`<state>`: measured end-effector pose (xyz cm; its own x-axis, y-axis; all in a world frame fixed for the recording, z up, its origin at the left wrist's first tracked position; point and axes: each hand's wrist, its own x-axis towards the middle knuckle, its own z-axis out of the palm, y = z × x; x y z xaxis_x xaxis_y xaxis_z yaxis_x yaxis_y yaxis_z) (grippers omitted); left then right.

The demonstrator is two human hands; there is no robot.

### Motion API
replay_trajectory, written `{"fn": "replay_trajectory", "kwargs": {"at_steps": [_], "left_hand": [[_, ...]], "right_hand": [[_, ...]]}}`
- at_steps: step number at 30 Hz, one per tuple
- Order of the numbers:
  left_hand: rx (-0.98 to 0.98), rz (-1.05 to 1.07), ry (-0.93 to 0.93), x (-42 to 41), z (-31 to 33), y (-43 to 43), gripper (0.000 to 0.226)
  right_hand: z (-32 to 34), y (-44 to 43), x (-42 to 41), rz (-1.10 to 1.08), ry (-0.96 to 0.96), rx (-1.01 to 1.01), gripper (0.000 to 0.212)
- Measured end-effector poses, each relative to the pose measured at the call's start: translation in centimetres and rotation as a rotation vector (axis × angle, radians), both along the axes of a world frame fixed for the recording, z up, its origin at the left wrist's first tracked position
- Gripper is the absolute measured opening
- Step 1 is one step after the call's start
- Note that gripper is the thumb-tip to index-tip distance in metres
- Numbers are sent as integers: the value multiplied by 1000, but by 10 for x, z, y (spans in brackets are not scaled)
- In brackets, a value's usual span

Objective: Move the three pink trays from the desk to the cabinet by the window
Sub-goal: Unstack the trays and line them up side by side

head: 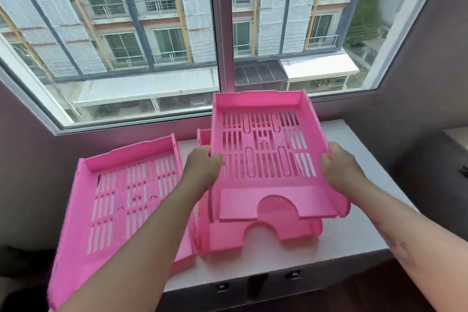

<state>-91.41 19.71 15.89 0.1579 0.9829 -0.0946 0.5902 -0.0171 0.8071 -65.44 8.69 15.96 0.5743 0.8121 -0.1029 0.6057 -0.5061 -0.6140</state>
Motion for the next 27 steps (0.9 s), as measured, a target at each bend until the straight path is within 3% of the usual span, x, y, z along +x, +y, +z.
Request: {"fn": "replay_trajectory", "kwargs": {"at_steps": [4, 11, 13, 17, 21, 27], "left_hand": [[27, -133, -9, 54, 6, -9, 30], [-65, -213, -44, 159, 4, -42, 22], [-65, -201, 20, 185, 0, -50, 17], [-91, -166, 226, 217, -23, -66, 42], [-27, -124, 447, 224, -40, -82, 43], [-63, -101, 291, 221, -53, -100, 69]], "right_hand": [[12, -31, 44, -64, -1, 33, 22], [15, -75, 137, -152, -24, 31, 26], [11, -80, 164, -144, -27, 8, 27], [-8, -85, 198, -103, -8, -26, 27], [-34, -81, 210, -53, 82, -35, 30], [-59, -72, 207, -26, 219, -56, 35]]}}
